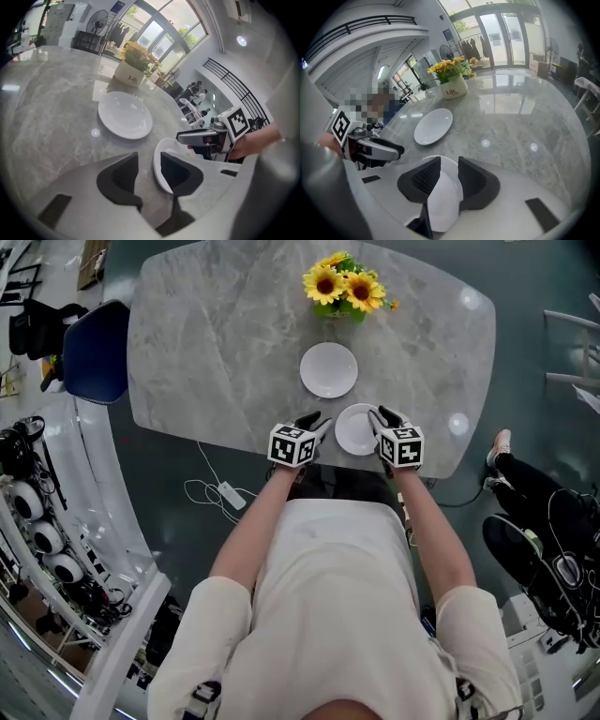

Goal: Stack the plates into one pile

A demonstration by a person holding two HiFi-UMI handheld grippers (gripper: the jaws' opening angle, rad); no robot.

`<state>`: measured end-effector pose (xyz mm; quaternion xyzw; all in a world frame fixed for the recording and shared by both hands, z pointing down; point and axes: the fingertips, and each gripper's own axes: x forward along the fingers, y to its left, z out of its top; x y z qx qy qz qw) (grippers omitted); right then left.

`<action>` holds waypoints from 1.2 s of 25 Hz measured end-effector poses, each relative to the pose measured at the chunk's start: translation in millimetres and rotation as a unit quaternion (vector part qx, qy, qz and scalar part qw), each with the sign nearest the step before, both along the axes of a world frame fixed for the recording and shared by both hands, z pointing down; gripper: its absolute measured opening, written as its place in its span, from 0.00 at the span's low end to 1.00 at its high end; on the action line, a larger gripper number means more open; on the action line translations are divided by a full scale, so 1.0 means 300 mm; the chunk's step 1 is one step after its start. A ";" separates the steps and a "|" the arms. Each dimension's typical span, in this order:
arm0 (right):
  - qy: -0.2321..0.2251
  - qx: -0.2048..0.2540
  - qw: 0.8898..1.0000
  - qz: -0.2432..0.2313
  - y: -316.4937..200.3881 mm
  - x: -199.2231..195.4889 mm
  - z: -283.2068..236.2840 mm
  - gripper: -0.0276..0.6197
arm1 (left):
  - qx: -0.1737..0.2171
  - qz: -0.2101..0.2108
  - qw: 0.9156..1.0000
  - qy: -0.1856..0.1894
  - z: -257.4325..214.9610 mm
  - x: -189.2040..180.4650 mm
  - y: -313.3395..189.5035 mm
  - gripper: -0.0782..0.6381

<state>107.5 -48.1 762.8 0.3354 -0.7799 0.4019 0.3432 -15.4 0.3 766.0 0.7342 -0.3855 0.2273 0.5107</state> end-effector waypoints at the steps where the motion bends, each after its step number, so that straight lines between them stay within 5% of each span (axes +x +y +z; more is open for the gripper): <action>1: -0.003 -0.001 1.000 -0.002 -0.010 -0.010 -0.001 0.25 | 0.001 -0.007 1.000 0.001 -0.001 -0.011 -0.009 0.33; 17: -0.054 -0.030 0.998 -0.008 -0.181 -0.134 0.008 0.25 | 0.005 -0.094 0.995 0.024 0.006 -0.181 -0.194 0.33; 30: -0.098 -0.070 0.992 0.022 -0.262 -0.187 0.068 0.24 | -0.009 -0.125 0.991 0.040 0.057 -0.245 -0.301 0.33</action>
